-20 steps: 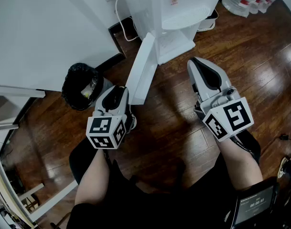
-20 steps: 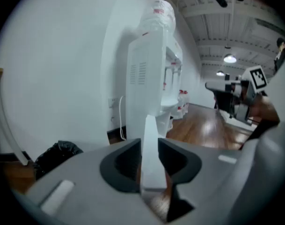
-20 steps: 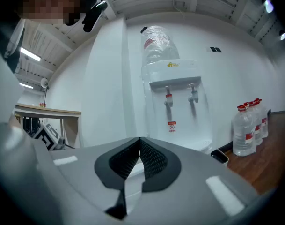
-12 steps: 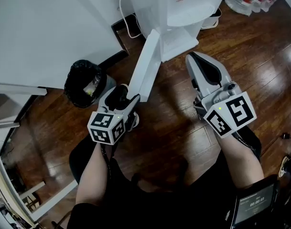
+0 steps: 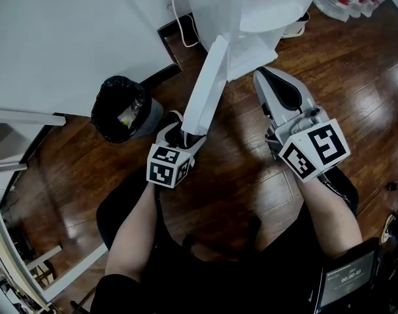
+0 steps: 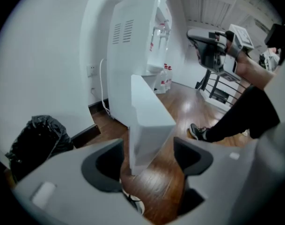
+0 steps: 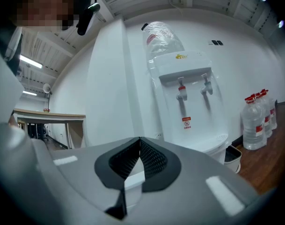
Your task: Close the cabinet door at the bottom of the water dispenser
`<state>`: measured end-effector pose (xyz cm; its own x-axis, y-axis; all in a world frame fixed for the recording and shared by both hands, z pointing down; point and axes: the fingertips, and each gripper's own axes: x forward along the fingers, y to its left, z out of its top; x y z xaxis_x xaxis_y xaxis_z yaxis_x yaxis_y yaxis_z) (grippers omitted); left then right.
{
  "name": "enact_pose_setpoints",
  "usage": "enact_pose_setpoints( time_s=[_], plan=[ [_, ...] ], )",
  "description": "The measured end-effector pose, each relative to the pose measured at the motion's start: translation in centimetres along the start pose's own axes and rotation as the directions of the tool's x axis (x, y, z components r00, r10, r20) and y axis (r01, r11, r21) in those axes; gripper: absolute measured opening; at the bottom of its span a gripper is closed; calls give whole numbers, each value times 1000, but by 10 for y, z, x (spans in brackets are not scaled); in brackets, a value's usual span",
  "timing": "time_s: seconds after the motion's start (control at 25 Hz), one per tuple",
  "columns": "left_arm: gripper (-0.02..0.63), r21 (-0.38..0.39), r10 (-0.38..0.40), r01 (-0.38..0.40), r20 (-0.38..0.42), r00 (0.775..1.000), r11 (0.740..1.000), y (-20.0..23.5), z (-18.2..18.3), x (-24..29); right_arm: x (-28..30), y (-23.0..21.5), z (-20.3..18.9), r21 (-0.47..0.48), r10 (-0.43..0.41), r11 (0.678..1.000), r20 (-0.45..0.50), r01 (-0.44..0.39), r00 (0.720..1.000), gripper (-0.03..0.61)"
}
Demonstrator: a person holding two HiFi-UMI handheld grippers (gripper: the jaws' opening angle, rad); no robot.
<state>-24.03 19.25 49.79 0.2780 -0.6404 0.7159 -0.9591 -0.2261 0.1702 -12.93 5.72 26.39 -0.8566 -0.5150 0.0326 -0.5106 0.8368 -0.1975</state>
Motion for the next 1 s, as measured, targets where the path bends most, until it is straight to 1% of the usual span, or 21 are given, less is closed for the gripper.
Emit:
enact_pose_setpoints(
  time_s=[0.08,0.28,0.44,0.52,0.64,0.76,0.84,0.92,1.0],
  plan=[
    [343,10,-15,15,-14,1000,1000,-10,-4,6,0,-1,-2,2,-3,1000,-4,3,1000,5],
    [345,93,-57,61,-45,997,994,-37,-6,16,-4,-9,1,21,-17,1000,4,17,1000,5],
    [345,122,-104,114,-84,991,986,-62,-5,23,-11,-16,5,20,-18,1000,6,18,1000,5],
    [340,142,-143,158,-107,984,977,-81,-5,29,-16,-21,6,18,-22,1000,5,22,1000,5],
    [334,194,-199,221,-128,972,956,-111,-3,45,-28,-33,7,18,-45,999,4,45,999,5],
    [324,262,-214,242,-130,968,934,-136,7,66,-43,-48,10,28,-64,998,5,64,998,5],
    [322,292,-234,260,-121,965,921,-156,19,80,-54,-57,15,31,-80,996,13,79,997,5],
    [322,305,-247,270,-113,962,913,-175,30,95,-67,-67,22,34,-99,995,26,98,995,5],
    [322,309,-241,263,-106,965,914,-188,37,110,-80,-78,29,44,-117,992,41,115,992,5]
  ],
)
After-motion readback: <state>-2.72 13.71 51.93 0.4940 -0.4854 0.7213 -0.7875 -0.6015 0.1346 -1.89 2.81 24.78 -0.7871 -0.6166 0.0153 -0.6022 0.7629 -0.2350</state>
